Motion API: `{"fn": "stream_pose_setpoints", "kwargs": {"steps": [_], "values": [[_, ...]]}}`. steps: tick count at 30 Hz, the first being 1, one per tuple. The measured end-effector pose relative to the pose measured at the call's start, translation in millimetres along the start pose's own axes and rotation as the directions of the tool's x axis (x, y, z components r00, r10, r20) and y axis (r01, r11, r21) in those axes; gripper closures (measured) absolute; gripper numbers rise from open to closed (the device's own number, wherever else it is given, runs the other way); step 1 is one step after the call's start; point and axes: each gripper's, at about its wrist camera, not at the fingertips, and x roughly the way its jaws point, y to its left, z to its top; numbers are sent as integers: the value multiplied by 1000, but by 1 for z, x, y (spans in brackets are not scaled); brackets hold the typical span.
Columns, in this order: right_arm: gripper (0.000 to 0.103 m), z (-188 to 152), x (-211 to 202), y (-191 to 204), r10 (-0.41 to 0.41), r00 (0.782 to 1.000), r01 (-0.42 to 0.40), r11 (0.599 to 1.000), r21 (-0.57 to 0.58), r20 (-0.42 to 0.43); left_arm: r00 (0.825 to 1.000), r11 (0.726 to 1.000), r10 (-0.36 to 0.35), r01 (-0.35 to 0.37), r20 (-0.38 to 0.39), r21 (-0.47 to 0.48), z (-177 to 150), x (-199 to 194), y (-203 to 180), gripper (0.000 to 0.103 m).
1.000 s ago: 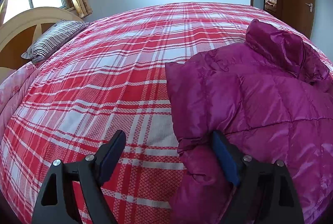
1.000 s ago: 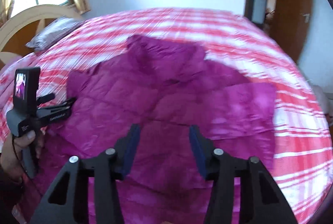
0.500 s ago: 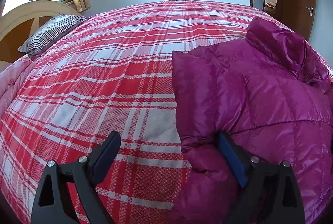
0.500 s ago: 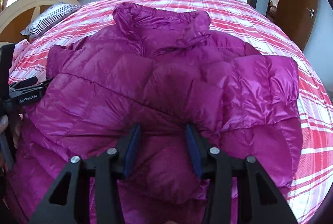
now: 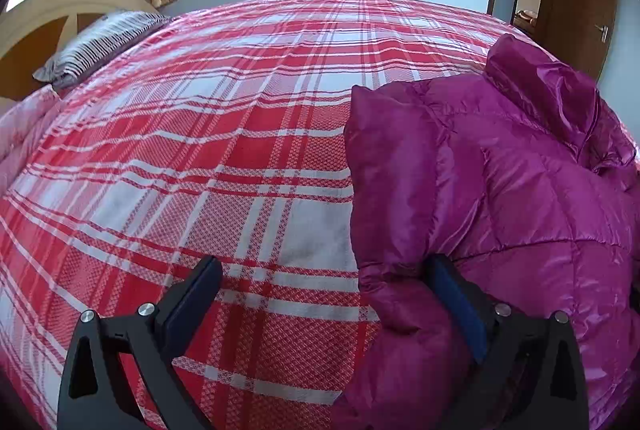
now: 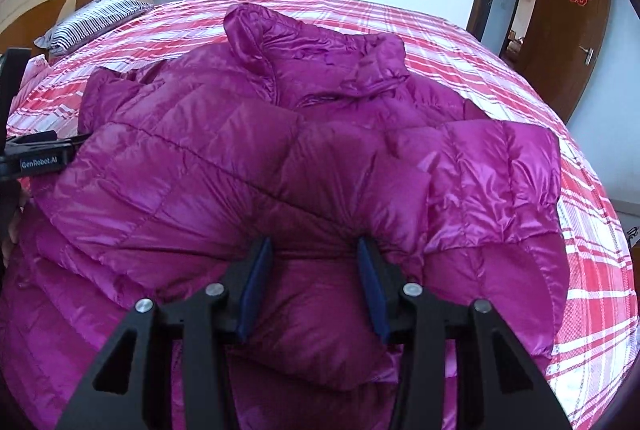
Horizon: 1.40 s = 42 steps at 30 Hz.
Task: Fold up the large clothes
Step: 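Move both open tools down to the jacket hem, then close both tools on the jacket hem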
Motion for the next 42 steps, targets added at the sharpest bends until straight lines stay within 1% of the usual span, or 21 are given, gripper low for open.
{"fn": "stream_pose_setpoints", "kwargs": {"steps": [3,8,12,13,14,15,17,19,21,23,24,26,28,29,31,32,33,35,38,40,42], "values": [[57,-1,0,0,-5,1000,5,1000,-1,5,999,998,-50,50,-19,-43,0,4,9,1],[56,-2,-1,2,-16,1000,16,1000,-9,10,999,998,-50,49,-17,-41,0,4,7,1],[55,-2,-1,2,-12,1000,12,1000,-7,9,996,994,-84,84,-10,-69,0,-6,13,1],[55,-1,-1,1,-10,1000,10,1000,-7,5,997,994,-81,80,-8,-68,2,-10,13,1],[55,0,-2,1,-7,1000,7,1000,-9,3,998,996,-63,63,7,-58,4,-16,13,1],[55,1,-5,0,0,1000,1,1000,-10,4,998,998,-49,50,40,-43,8,-27,12,1],[54,1,-15,-4,12,1000,-12,1000,1,23,992,999,-49,51,114,-17,14,-47,8,1],[51,-1,-23,-7,29,998,-30,999,19,54,989,998,-59,58,138,11,16,-54,0,1],[48,-3,-26,-10,42,997,-45,998,38,63,991,995,-71,64,111,73,14,-47,-16,1],[41,-4,-17,-9,55,998,-55,998,32,18,997,989,-52,43,62,140,5,-32,-34,1],[40,-3,-14,-7,55,998,-55,998,15,1,999,985,-37,30,40,172,-2,-23,-41,1],[40,0,-16,-4,50,999,-50,998,-23,-14,999,984,-38,31,38,177,-7,-22,-41,1],[39,6,-20,-8,82,996,-83,996,-28,-37,997,983,-65,58,36,176,-1,-30,-36,1],[39,9,-23,-13,111,993,-111,994,-18,-38,996,980,-76,68,39,185,3,-39,-33,1],[38,19,-34,-31,185,983,-185,982,32,6,993,977,-101,87,62,194,15,-55,-31,1],[36,25,-38,-40,215,976,-217,974,60,33,990,976,-121,104,78,193,23,-64,-30,1],[34,32,-40,-51,232,971,-237,967,92,57,985,975,-146,128,87,184,34,-72,-28,1],[26,51,-38,-71,248,965,-259,953,155,84,979,971,-187,171,84,168,52,-80,-32,1],[25,77,-23,-88,227,971,-238,954,185,77,967,959,-251,244,35,145,85,-69,-46,1],[25,97,-4,-97,205,977,-212,957,199,55,965,955,-262,257,18,147,101,-58,-62,1],[25,112,10,-108,207,978,-208,953,222,32,962,951,-273,269,8,150,114,-45,-76,1]]}}
